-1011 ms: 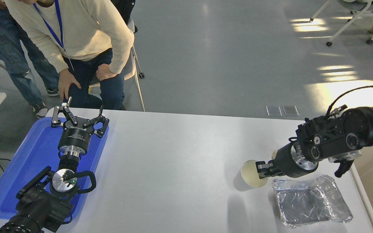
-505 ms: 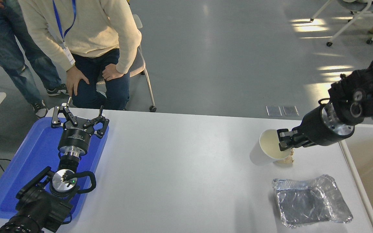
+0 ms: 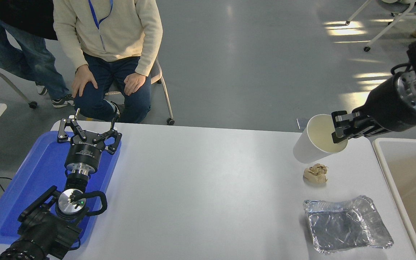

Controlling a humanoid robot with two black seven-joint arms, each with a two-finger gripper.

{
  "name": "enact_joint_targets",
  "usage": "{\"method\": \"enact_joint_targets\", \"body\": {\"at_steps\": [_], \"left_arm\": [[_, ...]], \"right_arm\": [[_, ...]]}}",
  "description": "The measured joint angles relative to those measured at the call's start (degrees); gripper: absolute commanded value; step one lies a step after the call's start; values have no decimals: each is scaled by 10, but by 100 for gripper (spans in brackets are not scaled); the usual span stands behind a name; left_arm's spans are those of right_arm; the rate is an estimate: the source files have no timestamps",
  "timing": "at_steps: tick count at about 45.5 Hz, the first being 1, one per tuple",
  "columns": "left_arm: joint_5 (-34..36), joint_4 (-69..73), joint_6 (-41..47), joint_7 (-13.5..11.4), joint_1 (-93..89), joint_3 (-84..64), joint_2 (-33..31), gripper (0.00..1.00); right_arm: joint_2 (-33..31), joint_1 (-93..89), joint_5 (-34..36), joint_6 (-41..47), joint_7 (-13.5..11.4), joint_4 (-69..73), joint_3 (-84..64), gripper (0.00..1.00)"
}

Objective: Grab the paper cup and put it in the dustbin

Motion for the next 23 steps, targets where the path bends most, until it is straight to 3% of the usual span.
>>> {"method": "enact_joint_targets", "body": {"at_steps": [23], "left_arm": [[0,0,0,0,0,0,0,100]], "right_arm": [[-12,17,-1,15,0,5,-13,0]]}}
